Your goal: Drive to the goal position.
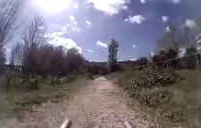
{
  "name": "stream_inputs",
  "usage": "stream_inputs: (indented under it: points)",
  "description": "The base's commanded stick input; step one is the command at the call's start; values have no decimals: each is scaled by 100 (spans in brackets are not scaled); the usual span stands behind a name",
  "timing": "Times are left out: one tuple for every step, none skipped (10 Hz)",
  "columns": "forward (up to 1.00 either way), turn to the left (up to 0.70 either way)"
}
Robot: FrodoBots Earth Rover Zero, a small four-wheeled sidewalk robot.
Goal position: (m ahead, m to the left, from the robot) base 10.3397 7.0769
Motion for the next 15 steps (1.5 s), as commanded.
stream_inputs:
  points:
    - [85,-1]
    - [85,0]
    - [85,0]
    - [85,0]
    - [85,-13]
    - [85,-20]
    - [85,-24]
    - [85,-28]
    - [85,-32]
    - [85,-18]
    - [85,0]
    - [85,0]
    - [85,-17]
    - [85,-34]
    - [85,-34]
